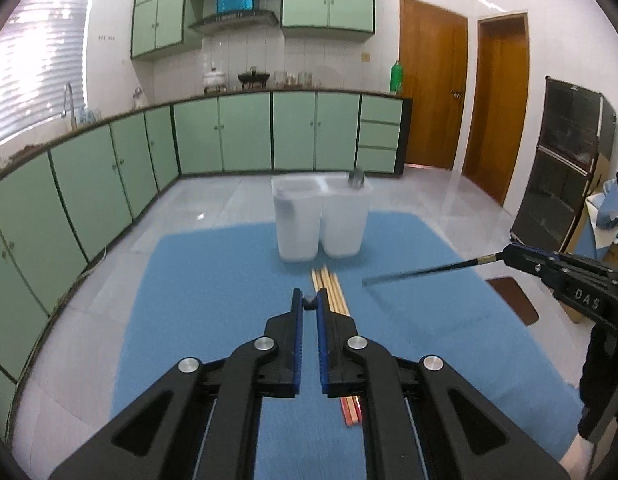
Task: Organize utensils
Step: 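Carry both black chopsticks into the white cups and open both tools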
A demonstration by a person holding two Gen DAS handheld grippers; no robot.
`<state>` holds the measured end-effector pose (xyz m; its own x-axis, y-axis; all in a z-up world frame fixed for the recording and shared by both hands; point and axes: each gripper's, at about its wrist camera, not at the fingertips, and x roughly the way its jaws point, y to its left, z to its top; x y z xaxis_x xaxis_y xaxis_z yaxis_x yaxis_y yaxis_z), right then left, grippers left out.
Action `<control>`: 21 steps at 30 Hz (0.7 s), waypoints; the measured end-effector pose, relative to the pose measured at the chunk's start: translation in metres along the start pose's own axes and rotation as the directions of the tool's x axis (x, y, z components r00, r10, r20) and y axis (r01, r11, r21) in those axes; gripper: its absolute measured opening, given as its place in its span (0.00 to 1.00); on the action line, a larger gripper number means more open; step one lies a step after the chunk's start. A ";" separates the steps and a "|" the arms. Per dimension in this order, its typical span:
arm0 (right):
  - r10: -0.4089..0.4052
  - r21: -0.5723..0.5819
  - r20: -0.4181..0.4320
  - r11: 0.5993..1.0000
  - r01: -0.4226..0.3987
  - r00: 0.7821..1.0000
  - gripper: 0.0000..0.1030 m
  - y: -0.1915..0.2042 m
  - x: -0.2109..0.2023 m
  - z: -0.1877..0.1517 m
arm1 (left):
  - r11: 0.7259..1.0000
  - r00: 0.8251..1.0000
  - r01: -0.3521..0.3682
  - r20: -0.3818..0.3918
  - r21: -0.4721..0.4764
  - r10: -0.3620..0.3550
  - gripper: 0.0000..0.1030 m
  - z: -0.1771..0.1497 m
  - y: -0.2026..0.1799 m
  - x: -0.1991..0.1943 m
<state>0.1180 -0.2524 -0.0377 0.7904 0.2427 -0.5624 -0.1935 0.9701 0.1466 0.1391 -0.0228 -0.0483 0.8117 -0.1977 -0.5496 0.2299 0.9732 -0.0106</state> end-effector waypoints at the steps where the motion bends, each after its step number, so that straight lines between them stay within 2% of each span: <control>1: 0.008 -0.002 0.011 1.000 -0.008 1.000 0.06 -0.001 -0.002 0.008 | 1.000 1.000 0.006 0.009 0.002 -0.006 0.06 0.007 0.001 0.000; 13: 0.094 -0.020 0.024 0.995 -0.093 0.995 0.06 -0.004 -0.001 0.080 | 0.997 0.996 0.073 0.052 -0.022 -0.071 0.06 0.048 0.011 0.006; 17: 0.117 -0.037 0.054 0.993 -0.115 0.992 0.06 -0.002 -0.008 0.109 | 0.997 0.993 0.080 0.089 -0.010 -0.078 0.06 0.069 0.013 0.004; 21: 0.122 -0.059 0.111 0.992 -0.116 0.986 0.06 -0.001 -0.012 0.145 | 0.996 0.983 0.091 0.157 0.006 -0.091 0.06 0.102 0.013 0.000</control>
<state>0.1926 -0.2575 0.0869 0.8207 0.3568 -0.4463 -0.3177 0.9342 0.1625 0.1973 -0.0223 0.0364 0.8617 -0.3012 -0.4083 0.3057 0.9505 -0.0559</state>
